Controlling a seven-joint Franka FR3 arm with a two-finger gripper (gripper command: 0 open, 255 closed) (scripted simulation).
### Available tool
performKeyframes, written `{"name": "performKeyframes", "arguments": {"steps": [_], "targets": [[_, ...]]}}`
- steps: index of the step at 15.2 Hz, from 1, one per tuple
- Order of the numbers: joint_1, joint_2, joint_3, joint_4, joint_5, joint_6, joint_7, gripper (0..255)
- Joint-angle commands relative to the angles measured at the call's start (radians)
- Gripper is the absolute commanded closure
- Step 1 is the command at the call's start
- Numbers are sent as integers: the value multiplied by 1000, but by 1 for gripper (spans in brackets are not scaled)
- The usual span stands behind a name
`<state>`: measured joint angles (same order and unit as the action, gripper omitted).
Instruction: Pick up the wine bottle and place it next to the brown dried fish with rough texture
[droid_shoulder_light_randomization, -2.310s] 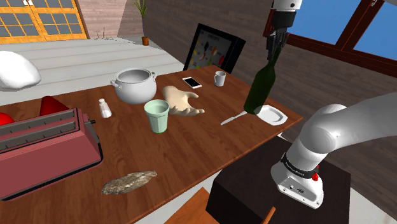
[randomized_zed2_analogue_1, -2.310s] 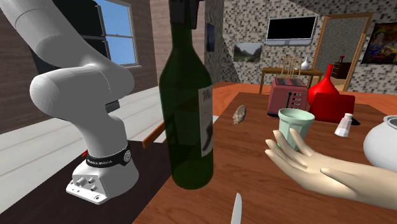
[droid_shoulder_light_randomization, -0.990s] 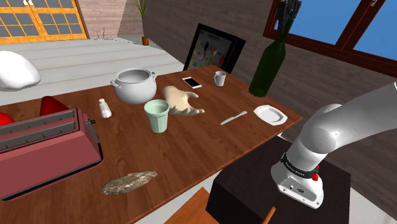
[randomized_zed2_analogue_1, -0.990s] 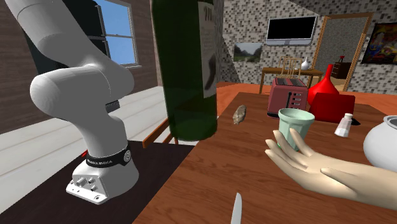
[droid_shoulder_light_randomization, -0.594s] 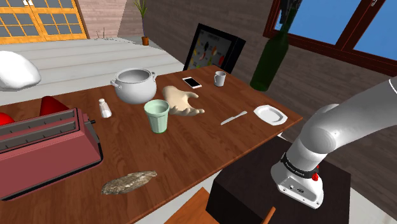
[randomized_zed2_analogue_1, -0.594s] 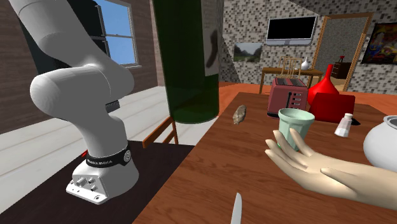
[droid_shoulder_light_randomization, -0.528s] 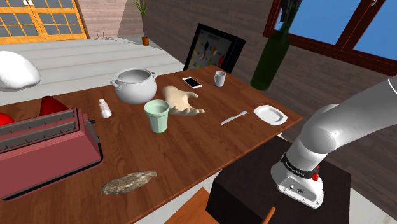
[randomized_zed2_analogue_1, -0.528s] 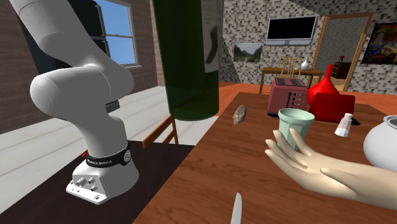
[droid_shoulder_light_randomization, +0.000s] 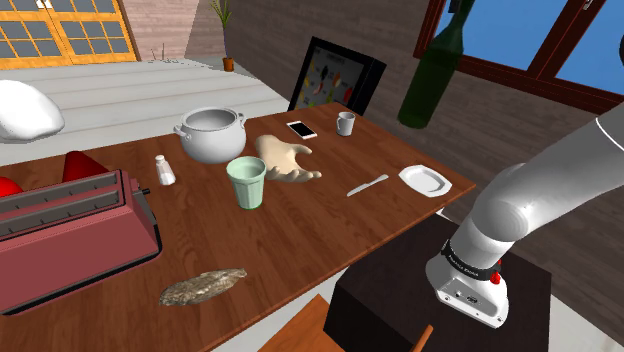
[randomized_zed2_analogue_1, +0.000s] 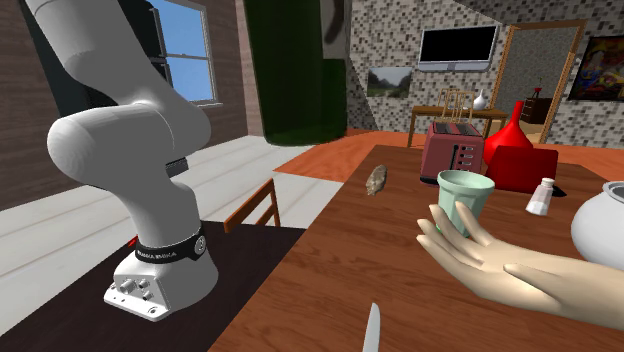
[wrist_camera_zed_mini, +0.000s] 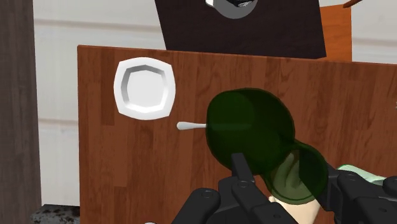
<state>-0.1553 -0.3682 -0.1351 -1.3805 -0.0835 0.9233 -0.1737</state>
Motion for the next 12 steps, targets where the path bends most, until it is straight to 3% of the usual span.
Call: {"name": "performKeyframes", "arguments": {"steps": [1, 8, 12], "targets": [[0, 30, -3, 64, 1, -35, -6, 255], [-2, 164, -18, 341, 7, -177, -33, 255], [-11, 291, -40, 588, 20, -298, -64, 255]]}}
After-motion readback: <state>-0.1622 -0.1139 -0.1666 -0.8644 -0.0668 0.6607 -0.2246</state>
